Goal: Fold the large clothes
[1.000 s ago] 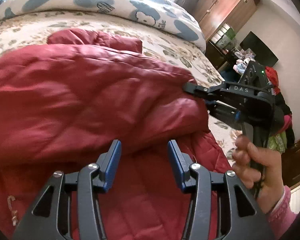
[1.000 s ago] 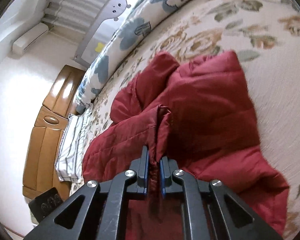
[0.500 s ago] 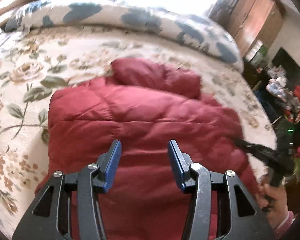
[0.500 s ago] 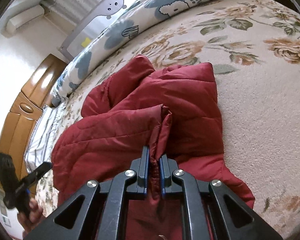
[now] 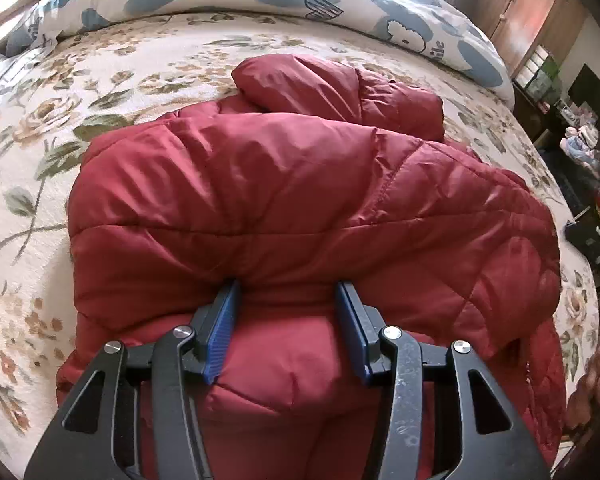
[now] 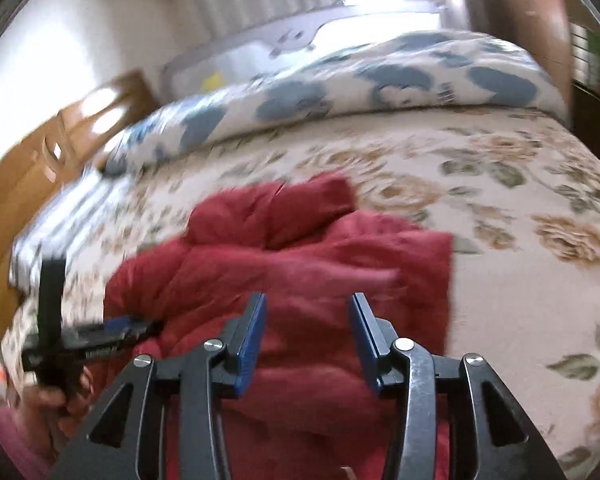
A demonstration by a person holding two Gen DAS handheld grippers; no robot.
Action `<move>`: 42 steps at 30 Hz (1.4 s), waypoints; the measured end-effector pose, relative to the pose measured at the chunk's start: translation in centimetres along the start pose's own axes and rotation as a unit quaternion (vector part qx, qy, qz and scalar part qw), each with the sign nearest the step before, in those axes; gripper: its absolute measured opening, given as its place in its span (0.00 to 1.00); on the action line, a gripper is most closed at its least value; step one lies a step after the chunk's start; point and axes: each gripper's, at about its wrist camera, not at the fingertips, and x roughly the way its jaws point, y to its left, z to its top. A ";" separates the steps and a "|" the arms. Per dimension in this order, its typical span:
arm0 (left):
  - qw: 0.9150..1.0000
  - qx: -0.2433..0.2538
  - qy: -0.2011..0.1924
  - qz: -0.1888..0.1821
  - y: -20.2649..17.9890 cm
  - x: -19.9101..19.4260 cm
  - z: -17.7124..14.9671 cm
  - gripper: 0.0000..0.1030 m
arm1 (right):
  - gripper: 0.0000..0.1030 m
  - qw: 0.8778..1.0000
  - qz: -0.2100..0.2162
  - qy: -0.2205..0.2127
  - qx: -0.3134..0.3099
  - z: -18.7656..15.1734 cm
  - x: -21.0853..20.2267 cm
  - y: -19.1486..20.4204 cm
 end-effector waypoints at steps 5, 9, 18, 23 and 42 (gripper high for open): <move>1.000 0.008 0.002 0.002 0.0 -0.1 0.0 0.46 | 0.42 0.996 -0.050 0.076 -0.005 -2.1 5.2 -1.0; 1.000 0.019 -0.009 0.001 -0.1 -2.0 -0.2 0.46 | 0.42 0.995 -0.059 0.082 0.008 -2.9 5.9 -2.8; 1.000 0.017 0.001 0.017 1.6 -0.8 -0.8 0.46 | 0.42 0.995 -0.045 0.082 0.027 -3.2 6.2 -3.5; 1.000 0.013 0.006 0.016 1.7 -0.2 -0.8 0.46 | 0.42 0.995 -0.054 0.078 0.029 -2.6 5.1 -3.0; 1.000 0.013 0.001 0.019 2.1 -3.4 -2.1 0.46 | 0.43 0.995 -0.020 0.080 0.052 -3.0 4.9 -4.1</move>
